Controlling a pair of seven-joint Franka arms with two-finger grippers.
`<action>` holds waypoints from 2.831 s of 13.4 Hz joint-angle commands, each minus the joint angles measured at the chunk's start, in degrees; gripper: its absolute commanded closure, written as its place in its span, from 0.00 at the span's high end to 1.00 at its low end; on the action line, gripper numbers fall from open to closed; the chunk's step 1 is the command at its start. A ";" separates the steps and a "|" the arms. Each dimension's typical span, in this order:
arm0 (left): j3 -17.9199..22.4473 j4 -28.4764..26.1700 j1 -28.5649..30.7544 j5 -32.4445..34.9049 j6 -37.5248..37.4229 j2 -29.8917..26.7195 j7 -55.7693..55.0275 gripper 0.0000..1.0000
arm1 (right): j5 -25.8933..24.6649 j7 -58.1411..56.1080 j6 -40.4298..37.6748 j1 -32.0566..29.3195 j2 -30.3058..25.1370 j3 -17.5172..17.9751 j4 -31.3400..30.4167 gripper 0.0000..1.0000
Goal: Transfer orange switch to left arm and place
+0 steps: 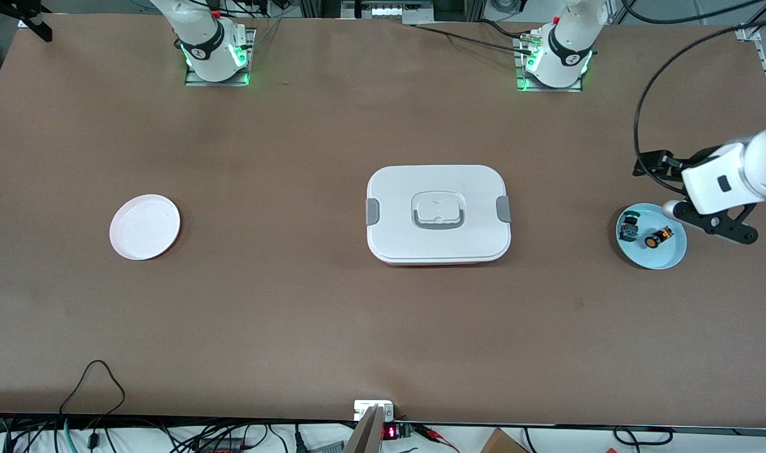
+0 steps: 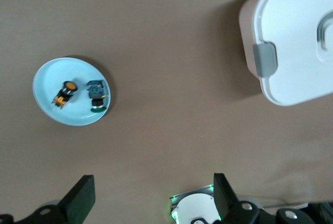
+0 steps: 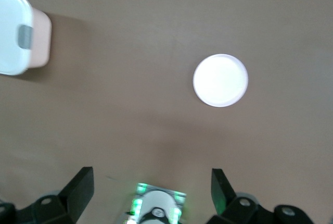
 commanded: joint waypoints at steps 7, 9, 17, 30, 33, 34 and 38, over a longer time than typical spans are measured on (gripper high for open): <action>30.50 -22.44 -19.80 -10.79 24.86 -19.92 -7.21 1.00 | -0.15 2.81 18.61 0.21 -6.43 -0.51 -27.42 1.00; 29.72 -23.07 -19.89 -10.01 21.59 -21.15 -8.08 1.00 | -0.24 2.64 24.18 0.21 -7.32 -0.51 -33.27 1.00; 29.01 -21.31 -20.15 -9.74 20.34 -20.36 -7.48 1.00 | -1.56 1.85 27.54 0.56 -2.67 -0.15 -31.35 1.00; 27.78 -20.60 -20.41 -8.34 17.61 -20.01 -7.21 1.00 | -3.41 2.73 27.19 30.87 0.32 -28.96 -29.24 1.00; 27.78 -20.52 -20.41 -8.34 17.61 -19.92 -6.86 1.00 | -4.11 2.81 27.27 30.89 0.41 -28.98 -29.59 1.00; 27.78 -20.52 -20.41 -8.42 17.52 -19.92 -6.86 1.00 | -4.46 2.81 27.36 30.97 0.93 -28.98 -29.59 1.00; 27.87 -20.52 -20.41 -8.42 17.44 -19.92 -6.60 1.00 | -6.92 2.73 27.36 31.06 1.03 -28.81 -28.98 1.00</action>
